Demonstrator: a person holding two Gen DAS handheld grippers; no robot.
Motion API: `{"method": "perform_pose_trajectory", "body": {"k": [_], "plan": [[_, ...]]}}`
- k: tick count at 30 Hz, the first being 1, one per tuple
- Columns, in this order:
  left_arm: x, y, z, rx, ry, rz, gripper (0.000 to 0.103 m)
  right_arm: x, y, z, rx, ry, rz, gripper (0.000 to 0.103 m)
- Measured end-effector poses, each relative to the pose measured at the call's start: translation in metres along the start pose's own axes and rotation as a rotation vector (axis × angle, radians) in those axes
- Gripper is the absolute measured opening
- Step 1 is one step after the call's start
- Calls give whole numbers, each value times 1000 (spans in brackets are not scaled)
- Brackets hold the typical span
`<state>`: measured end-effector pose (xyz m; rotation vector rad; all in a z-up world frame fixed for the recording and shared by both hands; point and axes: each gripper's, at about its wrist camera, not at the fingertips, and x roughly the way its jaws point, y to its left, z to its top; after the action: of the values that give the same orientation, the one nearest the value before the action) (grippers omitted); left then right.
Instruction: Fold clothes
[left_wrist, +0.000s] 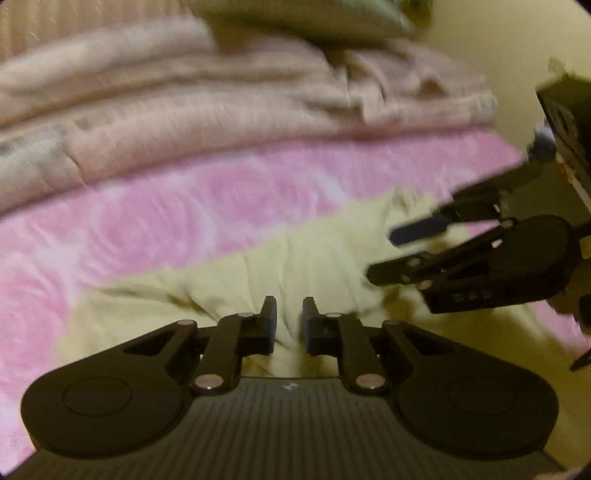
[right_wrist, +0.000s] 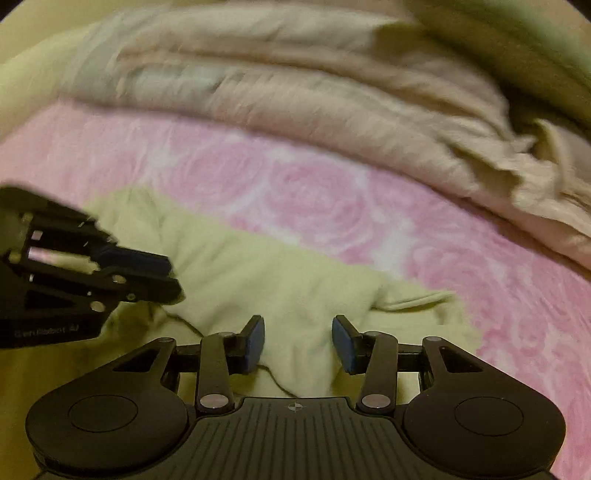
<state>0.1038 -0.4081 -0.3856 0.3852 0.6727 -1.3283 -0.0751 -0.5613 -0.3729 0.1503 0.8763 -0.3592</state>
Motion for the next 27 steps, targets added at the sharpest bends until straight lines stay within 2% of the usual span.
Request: {"method": "perform_pose_trajectory", "body": {"k": [2,4,7,10,16,22,27], "plan": [[-29,-4,-4,-32,-28,4,12,-25,-1,-5,48,-35,-6,45],[-52,-9,-25,-49,-5,4,12,-45,5,-21,64,-21,-32,45],[-78,-17,-67,-74,75,13,11,-65,14,-66,92,78,-87,45],[-104,-29,-113,-100,151,26,11,-96,28,-112,116,128,-116,45],[-181,-54,-178,-156,214,26,12,-157,57,-199,172,242,-159,45],[-234,-87,-209,-228,398,53,11,-208,82,-249,218,358,-136,45],[-251,-117,-202,-412,534,189,11,-218,89,-250,188,452,-105,46]]}}
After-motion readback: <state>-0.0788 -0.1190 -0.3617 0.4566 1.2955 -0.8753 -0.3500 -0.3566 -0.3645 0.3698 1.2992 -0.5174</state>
